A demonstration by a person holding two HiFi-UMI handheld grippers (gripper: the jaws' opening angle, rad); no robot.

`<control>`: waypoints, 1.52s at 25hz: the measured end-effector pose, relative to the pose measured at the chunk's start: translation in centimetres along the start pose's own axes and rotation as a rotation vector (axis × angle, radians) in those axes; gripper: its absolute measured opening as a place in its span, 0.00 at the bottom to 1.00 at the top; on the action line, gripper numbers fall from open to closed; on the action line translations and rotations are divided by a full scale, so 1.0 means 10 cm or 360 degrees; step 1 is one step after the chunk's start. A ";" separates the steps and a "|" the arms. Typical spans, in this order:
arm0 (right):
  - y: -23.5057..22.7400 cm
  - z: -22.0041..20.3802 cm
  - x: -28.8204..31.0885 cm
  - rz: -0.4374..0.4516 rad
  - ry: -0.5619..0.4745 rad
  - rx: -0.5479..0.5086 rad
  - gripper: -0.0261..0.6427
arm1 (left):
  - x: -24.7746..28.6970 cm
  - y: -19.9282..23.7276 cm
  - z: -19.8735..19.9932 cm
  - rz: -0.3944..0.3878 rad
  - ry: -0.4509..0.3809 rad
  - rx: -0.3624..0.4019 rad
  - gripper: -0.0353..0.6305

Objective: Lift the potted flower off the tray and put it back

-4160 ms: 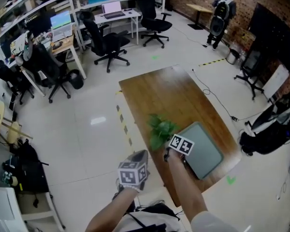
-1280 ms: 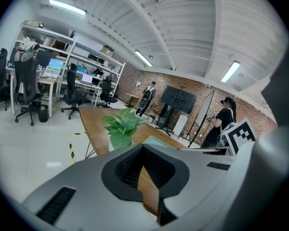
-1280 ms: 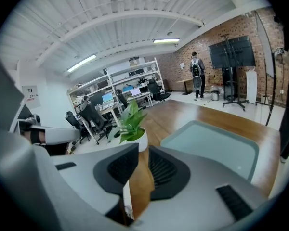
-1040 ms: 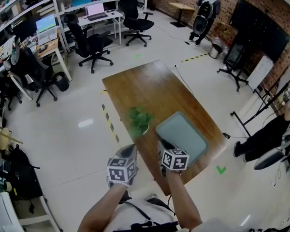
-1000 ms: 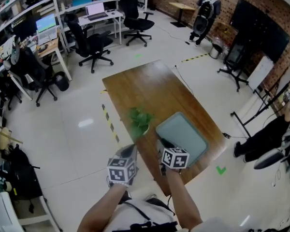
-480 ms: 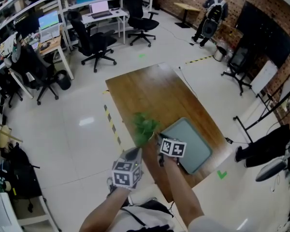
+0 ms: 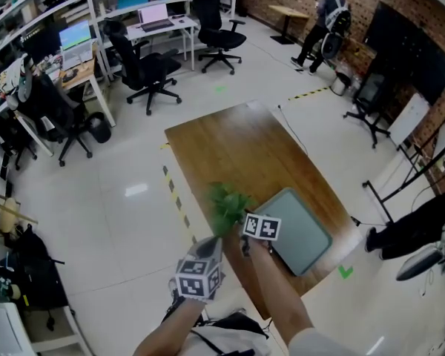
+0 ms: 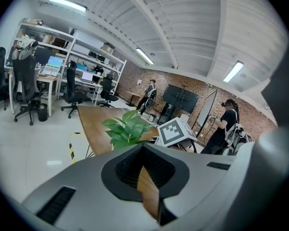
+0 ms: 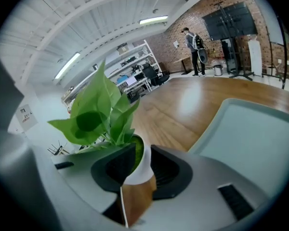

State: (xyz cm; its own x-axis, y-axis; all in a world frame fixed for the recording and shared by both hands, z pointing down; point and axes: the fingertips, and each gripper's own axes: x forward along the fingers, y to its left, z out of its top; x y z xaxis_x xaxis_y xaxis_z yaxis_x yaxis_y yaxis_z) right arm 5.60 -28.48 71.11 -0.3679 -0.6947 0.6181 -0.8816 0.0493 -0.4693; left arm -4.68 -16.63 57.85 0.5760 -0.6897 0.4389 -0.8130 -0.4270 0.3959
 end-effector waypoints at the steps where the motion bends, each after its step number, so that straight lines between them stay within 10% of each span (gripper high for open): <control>1: -0.01 0.00 0.02 -0.0004 0.0003 0.0002 0.23 | 0.00 0.01 0.00 0.0002 0.0000 -0.0006 0.05; 38: -0.61 0.60 -0.54 -0.0199 -0.0367 0.0257 0.11 | 0.05 -0.02 -0.04 -0.0063 0.0028 -0.0039 0.05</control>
State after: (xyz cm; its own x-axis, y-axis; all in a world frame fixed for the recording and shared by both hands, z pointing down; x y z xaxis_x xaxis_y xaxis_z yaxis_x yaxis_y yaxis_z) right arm 14.75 -29.34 66.87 -0.1668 -0.8336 0.5267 -0.8508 -0.1484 -0.5042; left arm -4.20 -16.63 58.29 0.6093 -0.6620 0.4363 -0.7872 -0.4391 0.4331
